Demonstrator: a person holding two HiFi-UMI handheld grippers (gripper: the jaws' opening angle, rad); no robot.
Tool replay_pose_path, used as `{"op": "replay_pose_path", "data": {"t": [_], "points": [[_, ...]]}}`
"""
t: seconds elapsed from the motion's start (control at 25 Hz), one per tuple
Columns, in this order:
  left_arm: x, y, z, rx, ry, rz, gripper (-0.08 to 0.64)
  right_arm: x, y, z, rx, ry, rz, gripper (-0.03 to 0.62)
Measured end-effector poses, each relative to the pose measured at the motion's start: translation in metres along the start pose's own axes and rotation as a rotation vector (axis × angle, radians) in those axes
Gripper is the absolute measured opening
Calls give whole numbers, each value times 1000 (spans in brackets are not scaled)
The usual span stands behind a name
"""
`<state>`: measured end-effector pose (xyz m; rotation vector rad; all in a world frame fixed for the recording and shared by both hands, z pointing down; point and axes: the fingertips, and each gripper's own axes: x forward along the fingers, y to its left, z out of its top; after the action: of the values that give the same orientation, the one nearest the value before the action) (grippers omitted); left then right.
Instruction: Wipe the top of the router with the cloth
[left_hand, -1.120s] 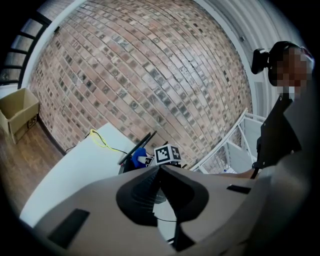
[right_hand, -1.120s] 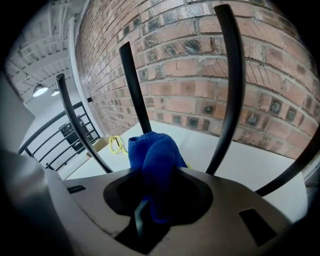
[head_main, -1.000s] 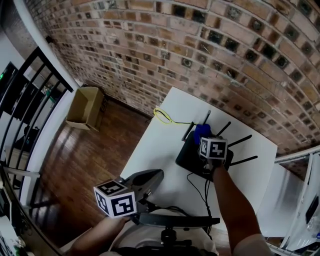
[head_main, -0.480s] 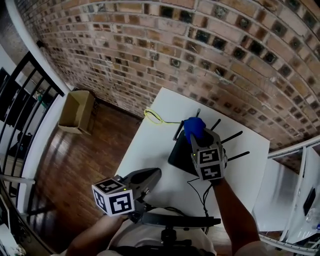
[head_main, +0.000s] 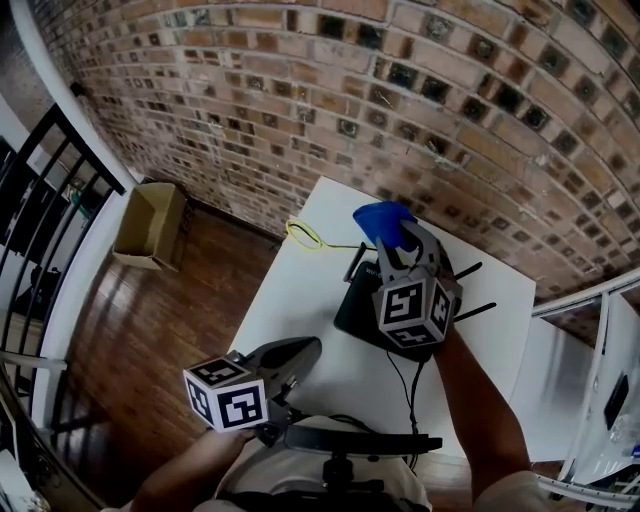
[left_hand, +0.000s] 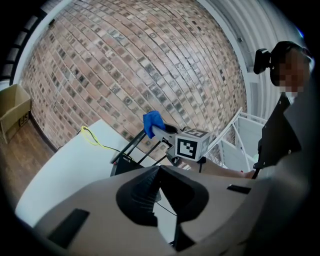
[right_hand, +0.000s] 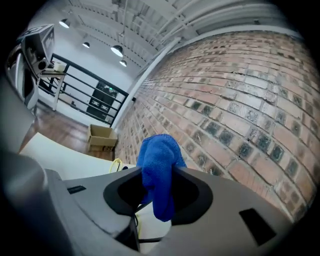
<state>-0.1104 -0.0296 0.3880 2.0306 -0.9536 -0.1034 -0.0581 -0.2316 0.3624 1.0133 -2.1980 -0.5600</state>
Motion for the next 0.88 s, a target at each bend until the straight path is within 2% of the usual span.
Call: {"op": "replay_pose_path", "data": {"t": [0.16, 0.56, 0.88], "points": [[-5, 5, 2, -9, -12, 18, 26, 13, 23, -7, -52, 25, 74, 137], [-7, 18, 3, -35, -23, 41, 25, 18, 47, -23, -62, -2, 178, 137], [-4, 19, 5, -35, -17, 32, 25, 17, 52, -21, -8, -19, 257, 137]]}}
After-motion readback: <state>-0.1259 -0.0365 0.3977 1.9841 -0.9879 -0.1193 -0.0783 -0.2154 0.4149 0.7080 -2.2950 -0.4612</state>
